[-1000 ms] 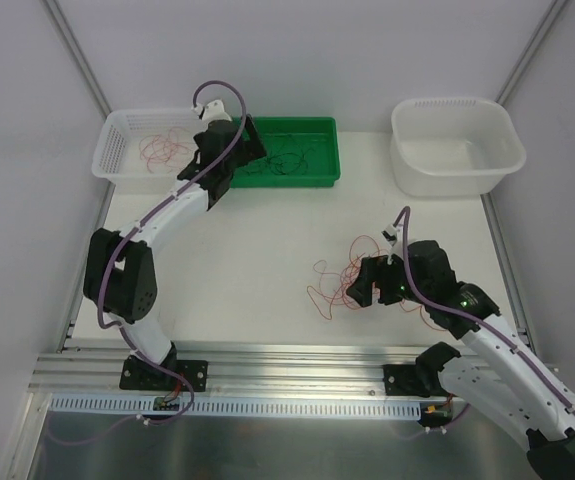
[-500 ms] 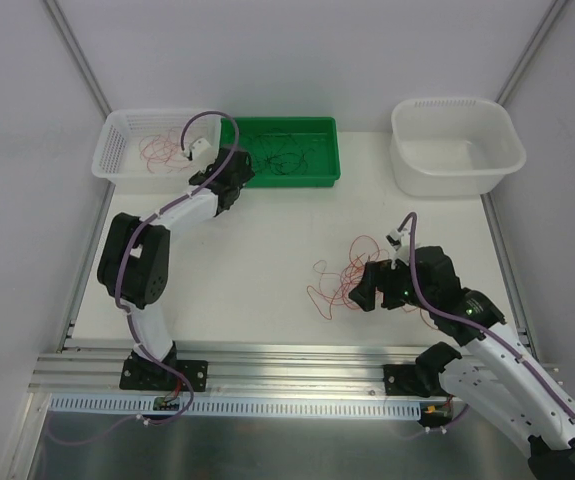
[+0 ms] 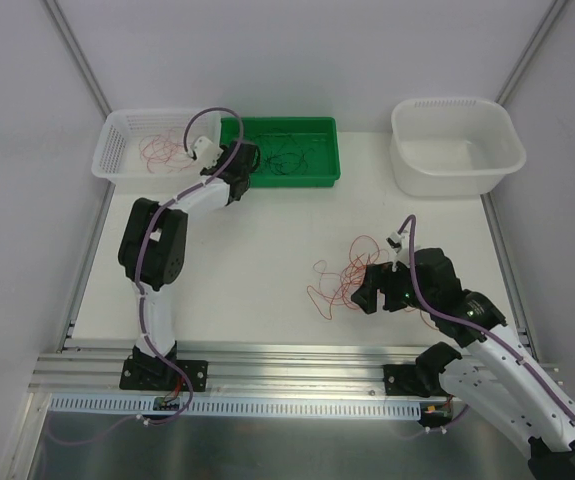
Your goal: Untangle the cables
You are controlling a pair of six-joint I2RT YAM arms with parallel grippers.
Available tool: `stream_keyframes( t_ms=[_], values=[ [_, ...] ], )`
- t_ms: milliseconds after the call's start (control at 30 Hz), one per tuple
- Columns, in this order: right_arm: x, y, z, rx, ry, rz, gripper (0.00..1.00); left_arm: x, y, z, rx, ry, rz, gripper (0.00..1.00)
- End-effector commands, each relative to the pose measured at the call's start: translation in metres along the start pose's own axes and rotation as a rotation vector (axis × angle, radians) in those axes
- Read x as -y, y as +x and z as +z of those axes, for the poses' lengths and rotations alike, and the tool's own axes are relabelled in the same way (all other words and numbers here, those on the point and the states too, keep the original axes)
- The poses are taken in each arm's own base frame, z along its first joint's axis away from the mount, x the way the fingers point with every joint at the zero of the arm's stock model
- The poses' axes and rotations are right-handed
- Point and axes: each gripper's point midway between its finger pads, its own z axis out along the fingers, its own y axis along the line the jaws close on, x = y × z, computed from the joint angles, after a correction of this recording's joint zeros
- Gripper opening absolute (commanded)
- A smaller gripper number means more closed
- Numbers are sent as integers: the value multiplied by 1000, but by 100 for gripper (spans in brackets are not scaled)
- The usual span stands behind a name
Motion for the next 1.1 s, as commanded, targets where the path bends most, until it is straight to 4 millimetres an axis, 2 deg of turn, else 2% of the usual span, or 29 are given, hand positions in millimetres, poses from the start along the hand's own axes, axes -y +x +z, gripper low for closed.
stream_keyframes(
  t_ms=[0, 33, 100, 133, 267, 400, 433, 467, 533, 633, 733, 800, 833, 867, 933, 1033, 1067],
  values=[
    [1, -2, -2, 10, 6, -22, 90, 10, -13, 6, 49, -3, -42, 49],
    [1, -1, -1, 7, 7, -23, 90, 14, -12, 6, 46, 5, -43, 43],
    [2, -1, -1, 6, 9, -27, 90, 19, -13, 9, 45, 14, -40, 36],
    [2, -1, -1, 6, 12, -26, 90, 22, -11, 9, 40, 20, -28, 29],
    [4, -1, -2, 6, 21, -28, 91, 39, -9, 15, 14, 60, 18, 13],
    [5, -1, -1, 2, 27, -32, 91, 69, 7, 25, -61, 149, 93, 8],
    [6, 0, 0, -1, 28, -33, 91, 71, 11, 27, -75, 164, 130, 8],
    [6, 0, 0, -4, 29, -33, 91, 71, 25, 33, -115, 178, 155, 8],
    [5, 0, 0, -5, 27, -34, 91, 81, 25, 38, -126, 212, 188, 9],
    [6, 0, 0, -7, 31, -34, 91, 79, 31, 49, -147, 226, 238, 13],
    [6, 1, 0, -10, 32, -30, 91, 75, 33, 58, -166, 235, 273, 24],
    [5, 0, 0, -7, 31, -27, 91, 73, 32, 58, -169, 240, 297, 34],
    [5, 0, 1, -10, 30, -26, 91, 74, 29, 56, -166, 248, 317, 45],
    [5, 0, 0, -8, 31, -22, 91, 79, 21, 50, -158, 264, 320, 50],
    [4, -1, 0, -6, 29, -21, 91, 84, 19, 41, -169, 298, 348, 60],
    [4, -4, -1, 0, 31, -17, 90, 95, 2, 21, -148, 342, 384, 70],
    [4, -5, -2, 4, 31, -17, 91, 103, -9, 8, -130, 365, 385, 76]
  ],
)
